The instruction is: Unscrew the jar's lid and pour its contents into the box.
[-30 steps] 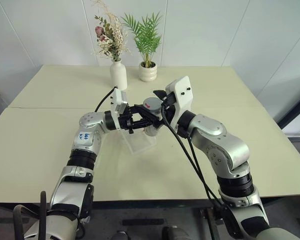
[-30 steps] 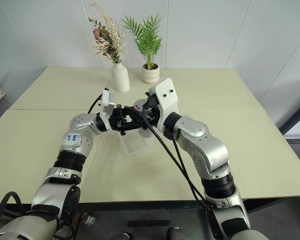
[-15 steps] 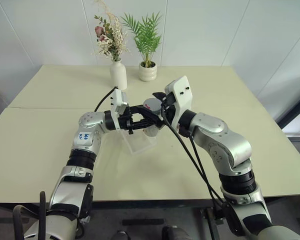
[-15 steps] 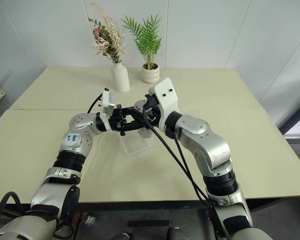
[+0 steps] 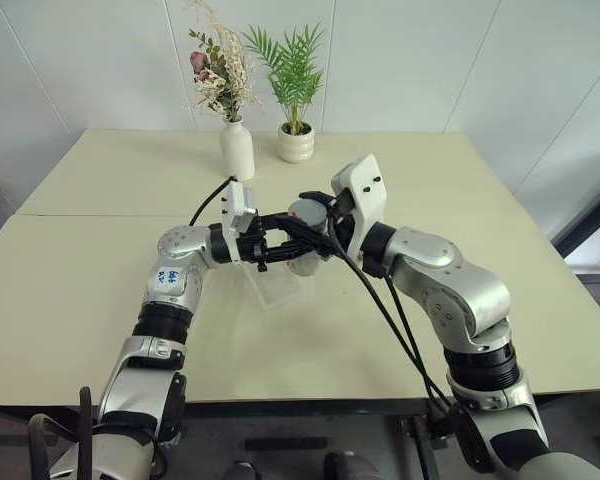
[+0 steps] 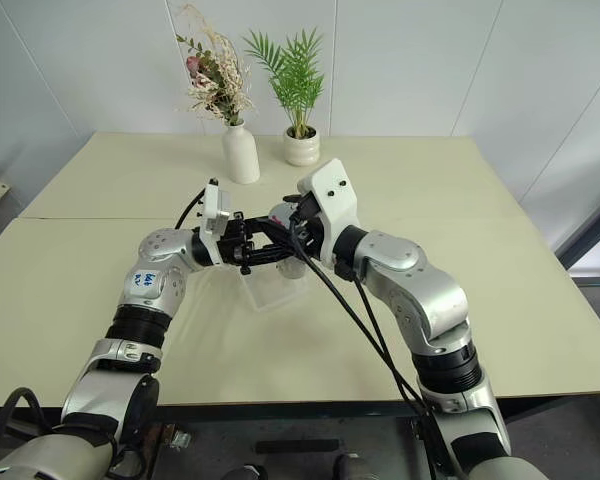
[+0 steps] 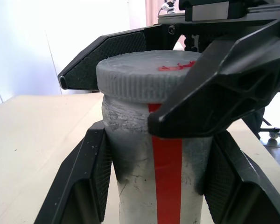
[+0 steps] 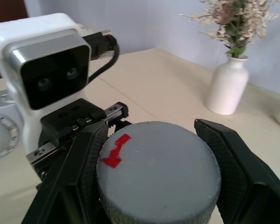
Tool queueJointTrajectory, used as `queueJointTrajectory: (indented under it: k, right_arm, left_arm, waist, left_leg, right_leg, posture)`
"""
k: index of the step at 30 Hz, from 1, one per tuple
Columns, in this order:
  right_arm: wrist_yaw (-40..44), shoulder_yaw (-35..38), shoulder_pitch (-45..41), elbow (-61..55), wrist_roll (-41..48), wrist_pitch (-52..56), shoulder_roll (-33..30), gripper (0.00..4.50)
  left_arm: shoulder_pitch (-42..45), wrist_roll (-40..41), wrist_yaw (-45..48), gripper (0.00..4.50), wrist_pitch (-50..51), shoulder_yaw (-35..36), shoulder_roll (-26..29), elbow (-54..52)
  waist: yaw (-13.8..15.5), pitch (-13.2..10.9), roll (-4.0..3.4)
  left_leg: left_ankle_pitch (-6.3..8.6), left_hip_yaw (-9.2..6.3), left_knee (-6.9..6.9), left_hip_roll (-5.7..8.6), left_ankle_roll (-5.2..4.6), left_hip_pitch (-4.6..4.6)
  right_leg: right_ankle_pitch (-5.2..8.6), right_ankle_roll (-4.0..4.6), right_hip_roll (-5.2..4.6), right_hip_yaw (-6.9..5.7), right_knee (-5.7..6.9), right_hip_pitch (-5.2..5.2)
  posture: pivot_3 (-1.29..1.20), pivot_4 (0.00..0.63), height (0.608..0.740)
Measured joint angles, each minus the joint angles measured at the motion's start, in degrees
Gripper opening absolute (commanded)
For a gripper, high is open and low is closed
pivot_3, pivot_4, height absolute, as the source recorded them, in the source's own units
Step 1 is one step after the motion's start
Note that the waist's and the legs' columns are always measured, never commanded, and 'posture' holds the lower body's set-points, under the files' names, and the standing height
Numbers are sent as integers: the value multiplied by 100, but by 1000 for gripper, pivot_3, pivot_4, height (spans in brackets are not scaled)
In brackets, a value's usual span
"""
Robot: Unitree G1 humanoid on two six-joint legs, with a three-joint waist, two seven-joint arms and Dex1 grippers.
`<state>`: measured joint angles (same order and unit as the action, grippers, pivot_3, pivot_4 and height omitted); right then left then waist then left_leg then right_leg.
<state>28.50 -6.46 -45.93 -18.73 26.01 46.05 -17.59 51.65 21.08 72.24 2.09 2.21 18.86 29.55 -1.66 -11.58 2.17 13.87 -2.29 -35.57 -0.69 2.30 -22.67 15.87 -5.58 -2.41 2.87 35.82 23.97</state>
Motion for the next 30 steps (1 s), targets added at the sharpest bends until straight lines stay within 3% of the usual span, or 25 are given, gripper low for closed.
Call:
queueJointTrajectory:
  k: [8,14,30]
  right_arm:
    - [1496,-36,-1,130,238,-569,-686,2649]
    - [2326,-83,-120,492,252,-899,-845,2649]
    - [2989,-97,-224,946,247,-1234,-854,2649]
  left_arm:
    - [-48,264,603,2211,126,-112,21,-171]
    - [-48,320,856,2211,164,-167,21,-164]
    - [-47,359,919,2211,191,-241,20,-151]
  waist:
    - [-2,-1,-2]
    - [0,-4,-6]
    - [1,-6,-10]
  left_leg:
    - [0,-1,-5,1,-1,-7]
    - [0,-2,-7,0,-1,-7]
    - [0,-3,-9,0,0,-7]
  right_leg:
    - [0,-1,2,-2,1,5]
    - [0,-1,3,-3,2,5]
    - [0,-1,2,-2,4,6]
  posture:
    - [0,150,740]
    - [0,150,740]
    - [0,150,740]
